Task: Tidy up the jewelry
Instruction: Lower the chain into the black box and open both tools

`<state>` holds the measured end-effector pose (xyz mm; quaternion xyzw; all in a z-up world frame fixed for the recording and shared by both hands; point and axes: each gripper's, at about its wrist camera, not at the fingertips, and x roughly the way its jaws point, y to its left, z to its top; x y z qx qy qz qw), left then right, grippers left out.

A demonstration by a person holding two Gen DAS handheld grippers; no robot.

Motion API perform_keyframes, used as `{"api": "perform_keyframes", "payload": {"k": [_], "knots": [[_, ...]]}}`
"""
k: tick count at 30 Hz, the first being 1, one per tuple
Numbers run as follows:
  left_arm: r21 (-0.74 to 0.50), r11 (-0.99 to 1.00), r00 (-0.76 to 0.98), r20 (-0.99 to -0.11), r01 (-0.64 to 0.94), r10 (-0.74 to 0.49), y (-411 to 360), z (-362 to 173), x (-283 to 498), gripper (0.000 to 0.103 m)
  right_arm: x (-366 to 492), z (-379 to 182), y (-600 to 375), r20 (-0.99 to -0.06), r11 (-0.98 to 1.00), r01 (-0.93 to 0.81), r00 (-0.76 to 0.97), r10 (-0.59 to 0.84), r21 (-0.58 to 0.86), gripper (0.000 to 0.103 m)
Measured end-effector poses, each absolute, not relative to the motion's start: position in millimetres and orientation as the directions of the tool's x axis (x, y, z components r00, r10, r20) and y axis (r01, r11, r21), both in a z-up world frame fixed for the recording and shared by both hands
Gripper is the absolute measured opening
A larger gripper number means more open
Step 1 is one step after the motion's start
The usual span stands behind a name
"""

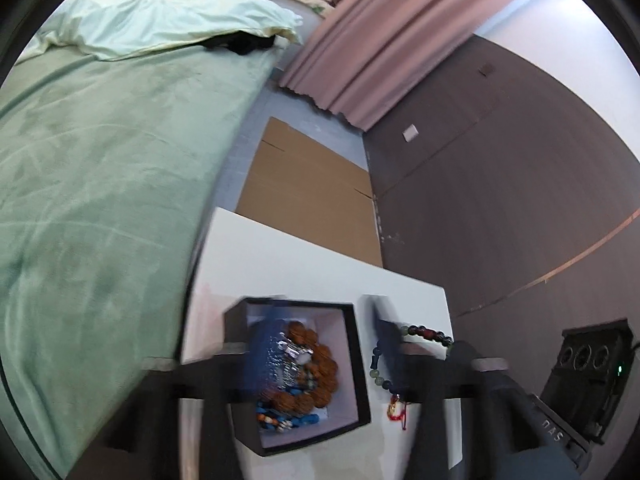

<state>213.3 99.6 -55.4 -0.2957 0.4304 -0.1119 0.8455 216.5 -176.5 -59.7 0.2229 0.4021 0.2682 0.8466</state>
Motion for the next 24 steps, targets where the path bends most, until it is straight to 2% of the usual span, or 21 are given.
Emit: {"api": "perform_keyframes", "payload": {"k": [1,9,13,15,16,18,19,23,24], "knots": [[-0.608,0.790,0.623,-0.649,-0.078,-0.437,106.2,-54.1,212.0,0.098,217.1,-59.5,-173.5,-0.555,0.749,-0.282,0.529,0.642,0.599,0.009],[-0.603,0.784,0.661,-0.649,-0.145,-0.377,141.8,-45.2,214.1,0.098,227.4,-70.8,-140.1,-0.569,0.728,-0.311,0.466,0.677,0.611,0.009],[-0.622,0.766,0.694,-0.623,-0.161,-0.360,159.1,-41.0,213.2,0.098,230.4,-78.2,-120.1,-0.547,0.682,-0.332,0.418,0.725,0.651,0.009],[-0.624,0.765,0.706,-0.614,-0.159,-0.354,161.6,-37.2,211.4,0.098,232.4,-83.0,-113.1,-0.602,0.734,-0.309,0.427,0.675,0.604,0.010],[-0.623,0.767,0.710,-0.610,-0.154,-0.353,162.1,-36.0,211.1,0.098,233.2,-86.2,-111.9,-0.629,0.759,-0.294,0.430,0.648,0.581,0.014],[-0.620,0.773,0.716,-0.599,-0.133,-0.358,158.9,-33.3,208.0,0.098,237.3,-97.1,-115.5,-0.687,0.802,-0.241,0.419,0.594,0.547,0.049],[-0.616,0.778,0.719,-0.595,-0.122,-0.358,157.4,-32.3,206.3,0.098,238.0,-98.9,-120.8,-0.690,0.808,-0.219,0.430,0.583,0.546,0.052],[-0.568,0.817,0.743,-0.590,-0.102,-0.317,148.6,-25.6,199.8,0.098,232.2,-90.8,-142.5,-0.682,0.815,-0.200,0.461,0.568,0.543,0.054],[-0.559,0.824,0.743,-0.589,-0.093,-0.316,146.0,-24.4,198.4,0.098,230.0,-87.5,-148.3,-0.678,0.816,-0.198,0.470,0.565,0.543,0.057]]}}
